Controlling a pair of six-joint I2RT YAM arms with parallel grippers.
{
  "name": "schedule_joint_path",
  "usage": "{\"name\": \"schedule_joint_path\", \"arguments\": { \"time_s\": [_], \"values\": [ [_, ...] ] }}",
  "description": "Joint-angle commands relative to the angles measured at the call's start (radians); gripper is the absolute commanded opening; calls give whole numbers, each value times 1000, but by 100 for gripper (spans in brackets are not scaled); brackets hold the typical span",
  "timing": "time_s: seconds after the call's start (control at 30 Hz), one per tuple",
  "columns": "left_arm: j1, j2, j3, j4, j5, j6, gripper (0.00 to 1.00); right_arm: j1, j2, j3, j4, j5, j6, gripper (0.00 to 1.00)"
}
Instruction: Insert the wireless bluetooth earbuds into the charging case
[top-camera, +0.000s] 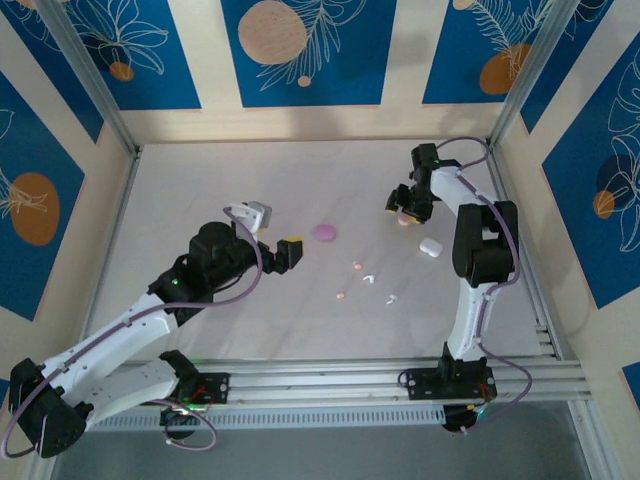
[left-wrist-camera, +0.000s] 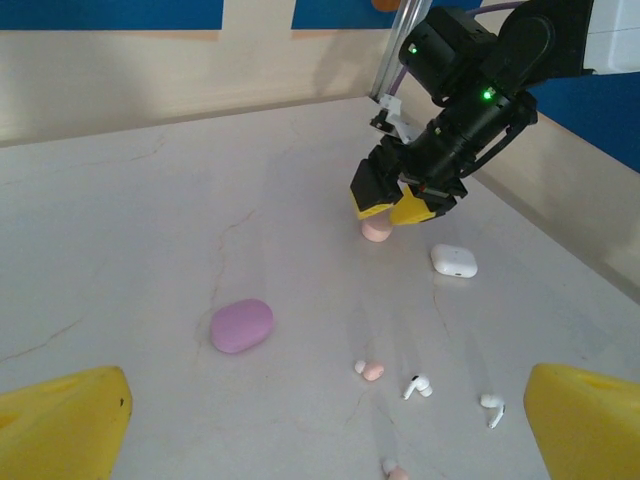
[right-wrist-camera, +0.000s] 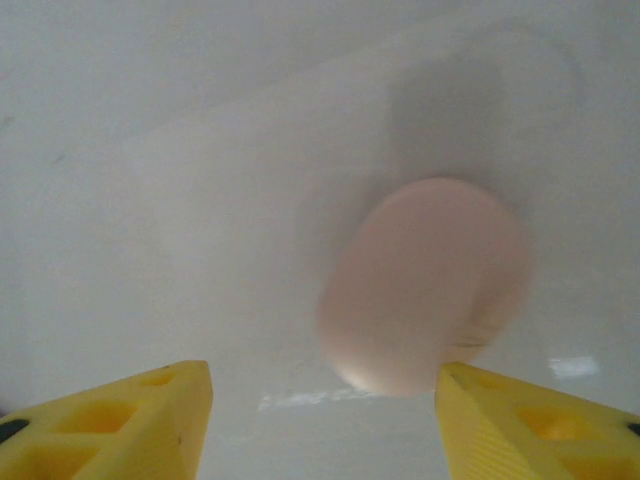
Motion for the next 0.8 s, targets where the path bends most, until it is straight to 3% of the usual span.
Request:
{"name": "schedule_joint_path", "arguments": {
  "time_s": [0.0,0.4,0.5,0.63,0.77],
  "values": [
    [10,-1,-5,43,16,-21,100,-12,-14,11,-27,52,40,66],
    [10,2,-10,46,18,-19,100,3,110,119,-88,72,55,68],
    [10,1,-10,47,19,-17,100,13,135,144,-108,95,46,66],
    [10,-1,-11,43,14,-12,100,22,134,137,-116,138,32,55],
    [10,0,-12,45,13,-7,100,24,96,99,-112,198,22,55]
  ]
}}
